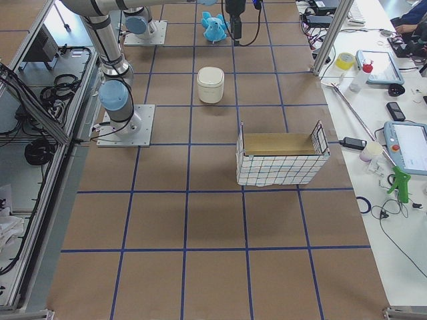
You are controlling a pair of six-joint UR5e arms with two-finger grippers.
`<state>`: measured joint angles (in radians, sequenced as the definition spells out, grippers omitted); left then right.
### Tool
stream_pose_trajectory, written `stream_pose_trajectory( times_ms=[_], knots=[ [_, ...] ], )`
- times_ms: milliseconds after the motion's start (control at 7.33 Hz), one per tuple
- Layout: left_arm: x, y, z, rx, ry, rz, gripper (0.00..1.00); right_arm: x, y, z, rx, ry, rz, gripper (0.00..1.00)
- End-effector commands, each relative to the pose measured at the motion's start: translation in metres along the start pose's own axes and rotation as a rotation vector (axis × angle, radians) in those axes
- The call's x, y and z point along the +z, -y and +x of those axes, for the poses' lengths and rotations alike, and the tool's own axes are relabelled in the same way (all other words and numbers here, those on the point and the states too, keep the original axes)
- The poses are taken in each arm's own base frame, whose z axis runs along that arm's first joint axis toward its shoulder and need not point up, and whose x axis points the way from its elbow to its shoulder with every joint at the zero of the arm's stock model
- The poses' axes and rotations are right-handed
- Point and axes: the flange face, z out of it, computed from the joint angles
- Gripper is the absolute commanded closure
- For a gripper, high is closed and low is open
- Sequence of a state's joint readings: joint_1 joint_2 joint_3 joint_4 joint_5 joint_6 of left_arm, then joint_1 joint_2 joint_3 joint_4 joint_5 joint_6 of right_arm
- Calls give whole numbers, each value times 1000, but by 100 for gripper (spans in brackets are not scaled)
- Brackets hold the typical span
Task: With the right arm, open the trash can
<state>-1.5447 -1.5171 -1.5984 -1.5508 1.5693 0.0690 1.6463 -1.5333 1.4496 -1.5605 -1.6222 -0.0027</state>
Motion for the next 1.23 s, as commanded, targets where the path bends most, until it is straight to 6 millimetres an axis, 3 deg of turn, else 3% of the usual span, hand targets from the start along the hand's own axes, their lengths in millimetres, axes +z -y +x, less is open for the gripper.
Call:
stream_pose_trajectory(
  times_ms=[0, 1091],
  knots=[
    [0, 0, 0, 0, 1, 0, 0, -3, 0, 1, -1, -2, 5, 0],
    [0, 0, 0, 0, 0, 0, 0, 0, -2, -1, 11, -20, -2, 0]
  ],
)
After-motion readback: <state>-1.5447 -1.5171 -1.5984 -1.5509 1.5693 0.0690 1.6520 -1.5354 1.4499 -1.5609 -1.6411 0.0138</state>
